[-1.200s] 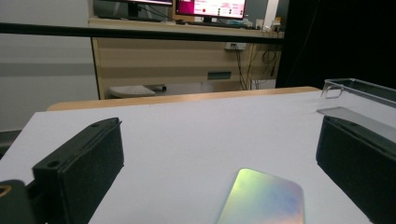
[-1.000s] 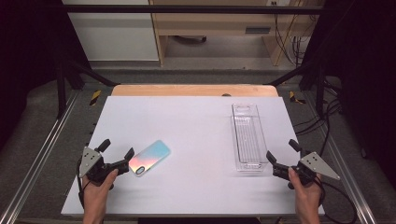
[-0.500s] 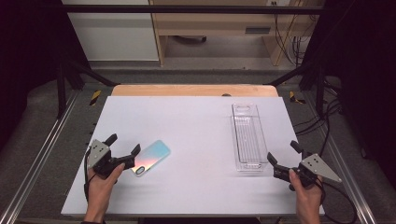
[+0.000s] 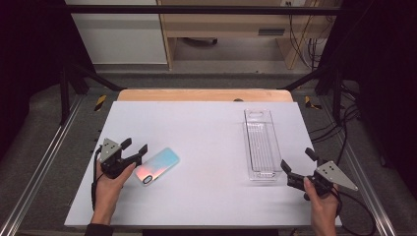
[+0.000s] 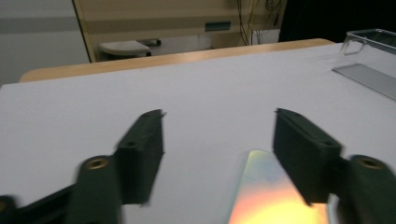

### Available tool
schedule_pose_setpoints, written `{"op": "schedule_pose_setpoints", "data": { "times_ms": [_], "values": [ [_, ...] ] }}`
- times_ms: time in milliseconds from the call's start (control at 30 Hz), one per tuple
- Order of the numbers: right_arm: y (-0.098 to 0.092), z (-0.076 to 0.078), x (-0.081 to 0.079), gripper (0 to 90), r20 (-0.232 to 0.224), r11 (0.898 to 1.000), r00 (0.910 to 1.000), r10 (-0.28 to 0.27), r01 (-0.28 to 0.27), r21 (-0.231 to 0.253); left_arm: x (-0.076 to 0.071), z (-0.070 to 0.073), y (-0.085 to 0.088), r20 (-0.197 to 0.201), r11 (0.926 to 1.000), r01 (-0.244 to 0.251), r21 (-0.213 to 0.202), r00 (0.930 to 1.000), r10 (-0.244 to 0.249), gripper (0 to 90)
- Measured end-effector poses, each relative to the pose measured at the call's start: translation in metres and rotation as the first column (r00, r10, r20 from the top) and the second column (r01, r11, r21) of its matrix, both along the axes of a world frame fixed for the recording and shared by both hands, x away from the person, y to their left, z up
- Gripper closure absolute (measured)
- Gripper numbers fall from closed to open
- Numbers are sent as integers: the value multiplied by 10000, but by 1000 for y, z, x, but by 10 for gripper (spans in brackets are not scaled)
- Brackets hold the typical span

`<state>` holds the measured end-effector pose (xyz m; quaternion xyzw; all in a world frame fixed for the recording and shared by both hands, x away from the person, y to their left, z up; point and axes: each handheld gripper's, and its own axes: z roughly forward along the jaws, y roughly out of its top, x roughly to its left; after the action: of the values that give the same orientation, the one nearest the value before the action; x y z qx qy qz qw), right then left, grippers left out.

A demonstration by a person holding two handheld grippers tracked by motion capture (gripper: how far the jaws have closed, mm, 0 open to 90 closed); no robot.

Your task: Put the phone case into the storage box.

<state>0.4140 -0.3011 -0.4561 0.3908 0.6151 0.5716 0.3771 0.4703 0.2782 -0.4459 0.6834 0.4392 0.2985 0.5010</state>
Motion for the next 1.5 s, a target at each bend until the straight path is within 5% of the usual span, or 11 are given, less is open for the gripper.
{"op": "schedule_pose_setpoints", "data": {
  "times_ms": [267, 433, 500, 600, 667, 867, 1033, 1500],
  "values": [
    [1, -2, -1, 37, -132, 9998, 9998, -134, 132, -128, 0, -6, 0, -589, 9989, 252, 397, 9980, -229, 801],
    [0, -3, -4, 38, -216, 9997, 9996, -156, 152, -179, 7, -14, 0, -1255, 9978, 459, 476, 9913, -396, 897],
    [-2, -4, -7, 38, -241, 9994, 9995, -180, 173, -284, 11, -17, -2, -1465, 9969, 512, 591, 9883, -421, 900],
    [-4, -4, -10, 39, -230, 9992, 9993, -285, 278, -278, 17, -21, -5, -2085, 9919, 962, 830, 9750, -771, 900],
    [-5, -5, -10, 39, -304, 9990, 9990, -342, 333, -289, 21, -27, -9, -2437, 9837, 1137, 1390, 9668, -773, 900],
    [-4, -5, -11, 40, -353, 9987, 9987, -374, 361, -361, 25, -27, -8, -2394, 9838, 846, 1581, 9699, -450, 900],
    [-3, -5, -11, 40, -323, 9989, 9989, -336, 325, -340, 28, -34, -11, -2933, 9715, 1004, 2147, 9554, -339, 900],
    [-8, -4, -13, 40, -302, 9990, 9987, -420, 416, -142, 30, -38, -20, -3081, 9623, 1610, 2191, 9472, -883, 900]
  ]
}}
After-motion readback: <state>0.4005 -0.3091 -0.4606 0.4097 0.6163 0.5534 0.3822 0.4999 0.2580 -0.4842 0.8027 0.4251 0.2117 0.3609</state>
